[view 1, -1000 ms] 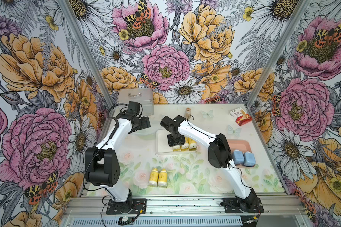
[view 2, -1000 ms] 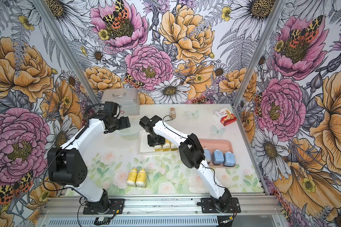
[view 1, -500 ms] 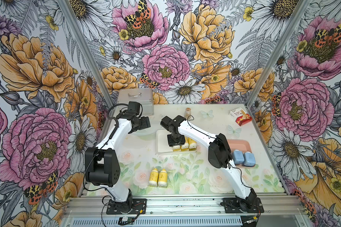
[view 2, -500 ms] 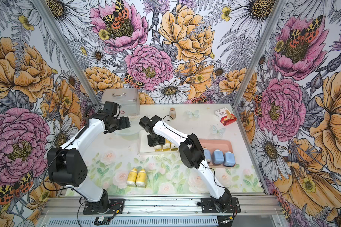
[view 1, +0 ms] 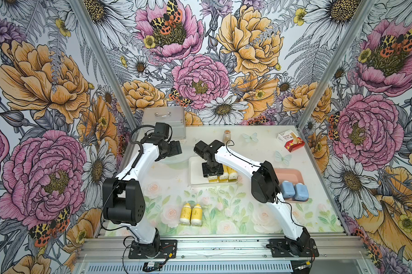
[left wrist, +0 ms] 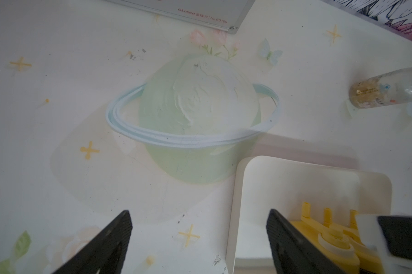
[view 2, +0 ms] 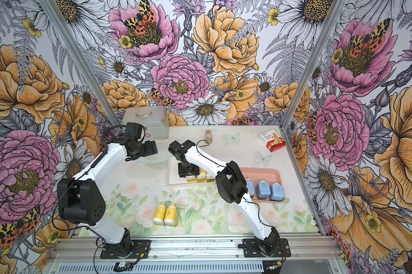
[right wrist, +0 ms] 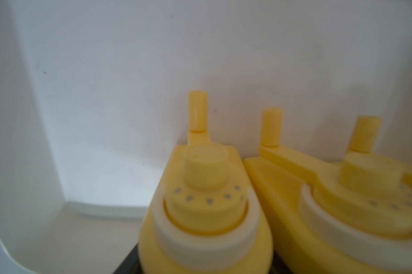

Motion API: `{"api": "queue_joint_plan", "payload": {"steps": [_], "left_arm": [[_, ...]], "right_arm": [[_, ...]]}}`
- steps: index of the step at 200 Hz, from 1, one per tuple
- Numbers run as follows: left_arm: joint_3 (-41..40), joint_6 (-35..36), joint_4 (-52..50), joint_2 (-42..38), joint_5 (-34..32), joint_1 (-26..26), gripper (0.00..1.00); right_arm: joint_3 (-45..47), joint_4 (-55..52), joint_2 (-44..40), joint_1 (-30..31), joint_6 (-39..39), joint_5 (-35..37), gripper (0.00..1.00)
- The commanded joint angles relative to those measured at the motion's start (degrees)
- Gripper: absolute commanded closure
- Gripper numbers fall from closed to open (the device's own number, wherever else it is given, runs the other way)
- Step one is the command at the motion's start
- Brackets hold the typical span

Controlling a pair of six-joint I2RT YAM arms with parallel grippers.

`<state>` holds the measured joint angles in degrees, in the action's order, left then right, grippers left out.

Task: Place the pencil sharpeners by color into the storage box
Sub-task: Place the pencil sharpener in the storage box.

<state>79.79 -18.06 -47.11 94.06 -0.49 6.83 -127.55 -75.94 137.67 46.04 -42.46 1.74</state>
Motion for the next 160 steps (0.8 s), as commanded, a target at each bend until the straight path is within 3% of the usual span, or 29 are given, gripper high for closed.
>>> {"api": "queue_joint_plan", "payload": {"steps": [1, 160], "left_arm": [[-0.51, -0.48, 1.19, -0.22, 1.38, -0.68, 0.11], [-0.69, -0.49, 1.23, -0.30, 1.13, -0.62, 0.10]], "right_arm": [[0.39, 0.34, -1.03, -0.26, -0.69, 1.40, 0.41], [1.70, 0.40, -9.37, 0.47, -0.34, 5.60, 0.40]]}}
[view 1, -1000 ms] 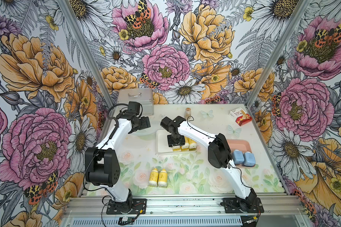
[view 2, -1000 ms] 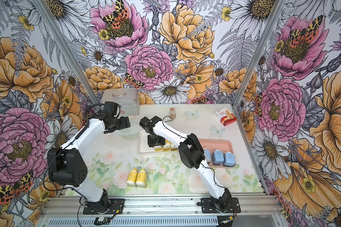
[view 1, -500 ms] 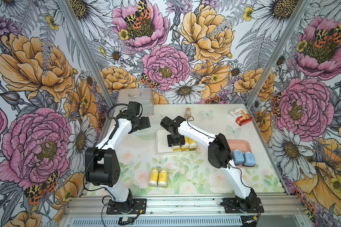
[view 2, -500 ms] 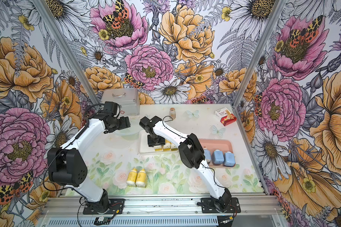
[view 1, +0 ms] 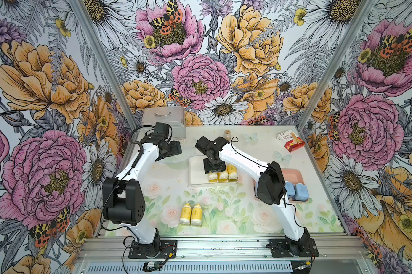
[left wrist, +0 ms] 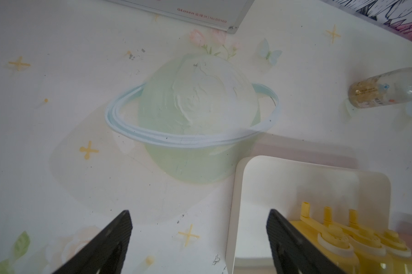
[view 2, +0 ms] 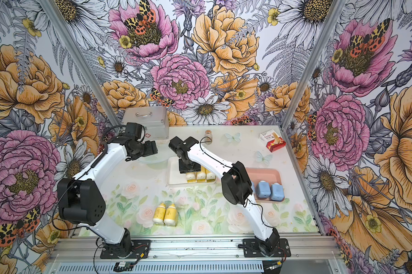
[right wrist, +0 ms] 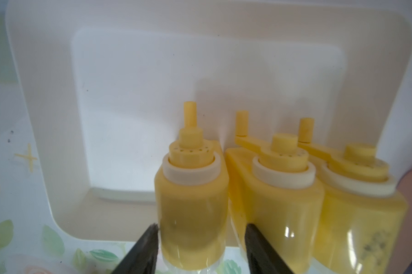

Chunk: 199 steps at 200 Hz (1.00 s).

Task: Place the pencil sharpeners by color into the storage box
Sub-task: Place the pencil sharpener in the storage box.

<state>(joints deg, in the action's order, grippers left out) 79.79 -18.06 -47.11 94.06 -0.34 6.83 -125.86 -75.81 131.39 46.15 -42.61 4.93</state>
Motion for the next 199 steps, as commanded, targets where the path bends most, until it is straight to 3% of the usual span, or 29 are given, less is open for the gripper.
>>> {"api": "queue_joint_plan", "payload": {"steps": [1, 68, 169, 199], "left_arm": [[-0.69, -0.48, 1.23, -0.33, 0.97, -0.65, 0.11], [-0.86, -0.08, 1.16, -0.14, -0.69, -0.11, 0.11], [-1.55, 0.71, 1.07, -1.51, -7.35, 3.36, 0.10], [-2.80, -1.21, 0.71, -5.22, -5.74, 3.58, 0.10]], "right_arm": [[0.01, 0.25, -3.13, 0.35, -0.19, 2.43, 0.40], [2.54, 1.65, -7.08, 1.98, 1.48, 7.08, 0.40], [22.56, 13.90, -19.29, -0.15, 3.88, 8.17, 0.39], [26.70, 14.96, -22.97, -0.44, 5.08, 8.59, 0.39]]}}
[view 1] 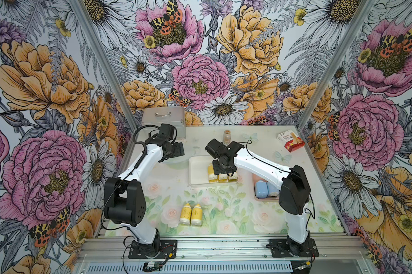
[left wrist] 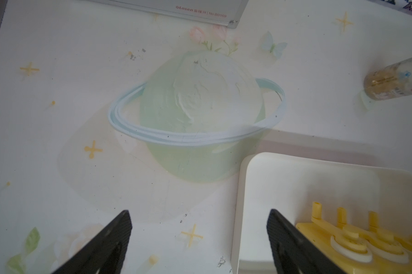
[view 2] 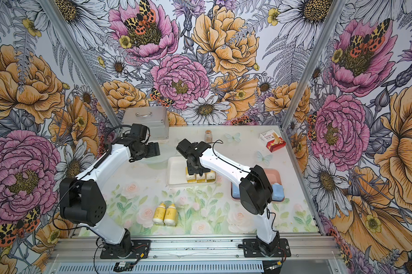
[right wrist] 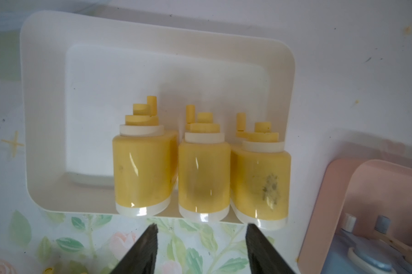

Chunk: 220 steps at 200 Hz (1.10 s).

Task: Place the pencil sharpeners by color into the storage box
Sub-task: Place the pencil sharpener in the storage box, then pick up the pencil sharpener from the center of the board.

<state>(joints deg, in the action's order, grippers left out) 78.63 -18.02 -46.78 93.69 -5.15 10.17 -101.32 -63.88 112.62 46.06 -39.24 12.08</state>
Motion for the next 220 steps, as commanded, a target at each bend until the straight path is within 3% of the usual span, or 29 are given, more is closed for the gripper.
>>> {"api": "queue_joint_plan", "payload": {"steps": [1, 55, 103, 162, 220], "left_arm": [[-1.73, -1.33, 0.34, -4.93, -0.84, 0.26, 0.10], [-5.67, -3.65, -7.01, -16.41, -1.86, 4.93, 0.09], [-8.62, -9.25, -16.11, -23.77, -4.47, 16.13, 0.08], [-11.35, -20.30, -21.60, -26.63, -6.40, 32.09, 0.08], [-14.64, -27.50, -22.19, -24.10, -4.46, 43.06, 0.08]], "right_arm": [[2.34, 3.04, -4.31, -1.11, 1.71, 1.50, 0.39], [7.41, 5.25, -7.64, -3.07, 2.19, 1.40, 0.38], [7.25, 6.13, -8.94, -4.20, 3.24, 0.88, 0.38], [8.82, 6.35, -12.23, -6.80, 4.26, 0.69, 0.38], [13.10, 7.26, -16.46, -10.85, 5.89, -1.10, 0.38]]}}
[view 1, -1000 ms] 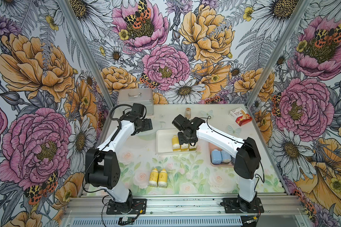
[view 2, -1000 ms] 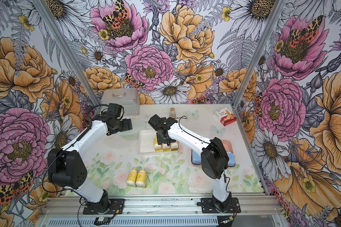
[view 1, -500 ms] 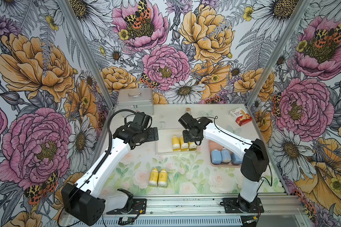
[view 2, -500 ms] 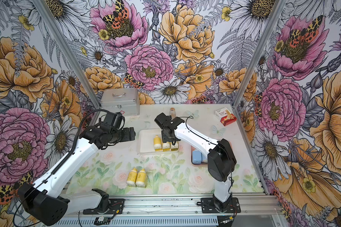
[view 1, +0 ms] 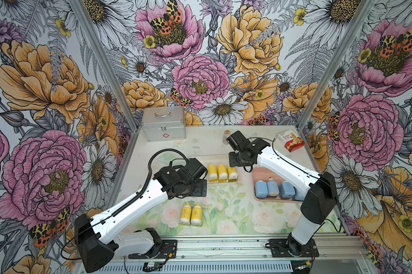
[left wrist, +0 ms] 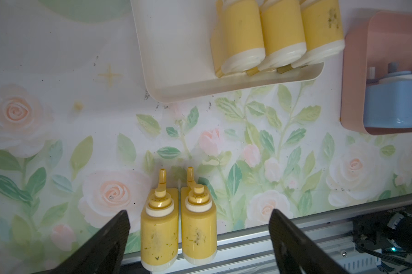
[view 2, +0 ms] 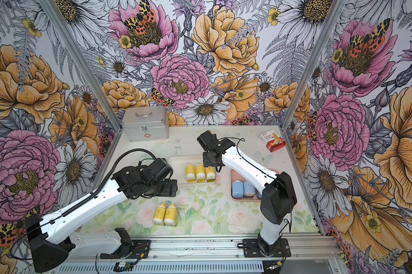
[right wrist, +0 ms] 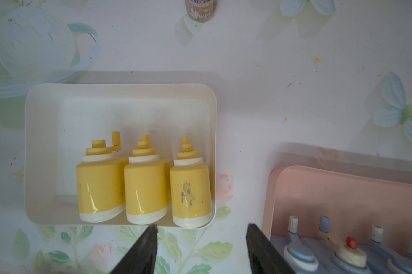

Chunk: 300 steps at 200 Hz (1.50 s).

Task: Place the pencil sharpeners by color into the storage box
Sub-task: Pick up the pencil sharpener from the center of the board.

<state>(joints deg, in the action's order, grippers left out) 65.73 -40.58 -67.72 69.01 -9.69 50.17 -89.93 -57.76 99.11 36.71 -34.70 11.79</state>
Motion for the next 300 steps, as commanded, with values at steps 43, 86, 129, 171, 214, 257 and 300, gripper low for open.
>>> {"api": "queue_joint_plan", "payload": {"steps": [43, 86, 129, 171, 214, 257, 300], "left_arm": [[-5.04, -7.82, -1.26, 0.77, 4.95, 5.61, 0.11], [-7.15, -11.23, -1.97, 0.42, 6.58, 6.22, 0.13], [-7.44, -14.42, -2.00, 2.23, 7.49, 7.97, 0.17], [-7.20, -14.82, -1.98, 5.10, 8.92, 8.51, 0.21], [-6.87, -14.74, -1.98, 6.76, 9.74, 8.40, 0.25], [-6.18, -15.23, -2.54, 8.73, 9.94, 8.48, 0.29], [-5.46, -15.73, -3.11, 10.48, 9.46, 8.48, 0.33]], "right_arm": [[4.07, 1.66, -5.57, -3.79, 1.78, -1.79, 0.38], [5.28, 2.08, -5.70, -4.45, 1.74, -2.05, 0.38], [5.81, 3.01, -4.84, -4.98, 1.83, -2.74, 0.38], [6.42, 3.97, -4.45, -5.24, 2.09, -3.70, 0.38], [7.20, 4.97, -4.69, -5.88, 2.00, -4.15, 0.38], [7.75, 5.70, -4.29, -6.12, 2.23, -4.73, 0.37], [8.63, 6.46, -4.55, -6.47, 2.53, -5.22, 0.37]]}}
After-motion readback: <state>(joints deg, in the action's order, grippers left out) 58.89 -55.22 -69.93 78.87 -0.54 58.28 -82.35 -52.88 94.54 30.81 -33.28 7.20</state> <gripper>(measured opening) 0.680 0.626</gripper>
